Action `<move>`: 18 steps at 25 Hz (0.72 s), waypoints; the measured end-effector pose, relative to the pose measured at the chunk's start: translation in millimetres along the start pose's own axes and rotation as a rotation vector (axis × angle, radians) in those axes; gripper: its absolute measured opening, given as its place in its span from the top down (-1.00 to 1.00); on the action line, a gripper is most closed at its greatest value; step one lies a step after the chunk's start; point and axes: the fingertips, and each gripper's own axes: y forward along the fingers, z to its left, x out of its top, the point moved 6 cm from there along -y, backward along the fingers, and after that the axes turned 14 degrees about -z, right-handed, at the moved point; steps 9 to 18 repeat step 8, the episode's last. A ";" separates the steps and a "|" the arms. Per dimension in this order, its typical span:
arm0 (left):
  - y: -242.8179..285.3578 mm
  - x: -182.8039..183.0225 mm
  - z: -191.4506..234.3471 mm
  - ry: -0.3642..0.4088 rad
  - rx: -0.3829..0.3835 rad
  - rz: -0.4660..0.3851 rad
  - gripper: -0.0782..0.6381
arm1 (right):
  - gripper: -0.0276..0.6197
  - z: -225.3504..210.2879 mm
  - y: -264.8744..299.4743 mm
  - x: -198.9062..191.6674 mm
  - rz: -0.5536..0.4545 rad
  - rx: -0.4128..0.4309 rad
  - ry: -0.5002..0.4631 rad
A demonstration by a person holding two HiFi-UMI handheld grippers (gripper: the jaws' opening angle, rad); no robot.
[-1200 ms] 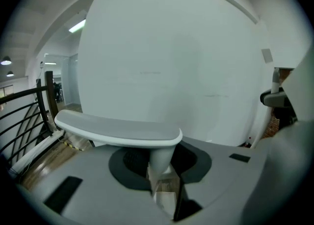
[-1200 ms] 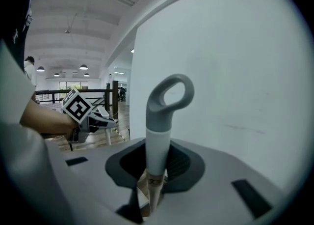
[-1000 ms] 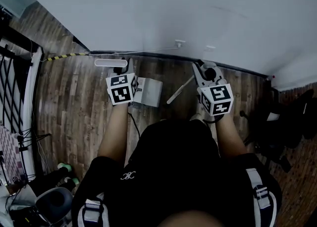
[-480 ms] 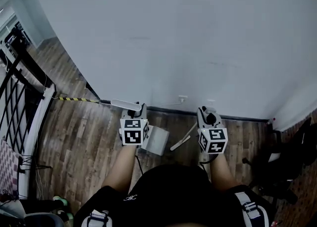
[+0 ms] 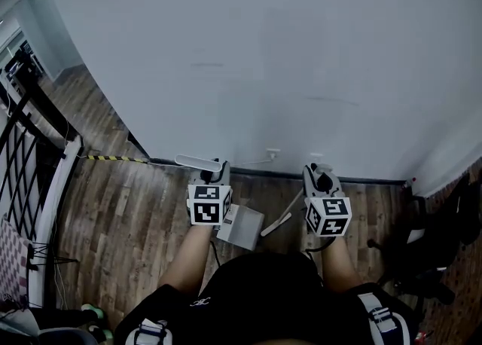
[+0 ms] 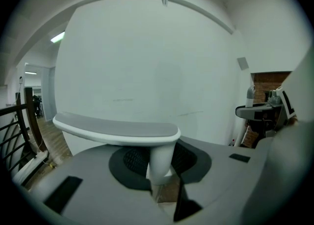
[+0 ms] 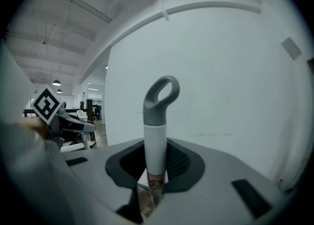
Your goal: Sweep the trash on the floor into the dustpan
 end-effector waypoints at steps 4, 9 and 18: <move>-1.2 -2.2 -7.3 -0.020 -0.012 -0.012 0.54 | 0.67 -2.1 -9.5 1.8 0.000 -0.001 -0.010; -2.6 -5.8 -8.5 -0.027 -0.011 -0.001 0.54 | 0.67 0.9 -16.3 0.6 0.003 0.008 -0.008; -2.6 -5.8 -8.5 -0.027 -0.011 -0.001 0.54 | 0.67 0.9 -16.3 0.6 0.003 0.008 -0.008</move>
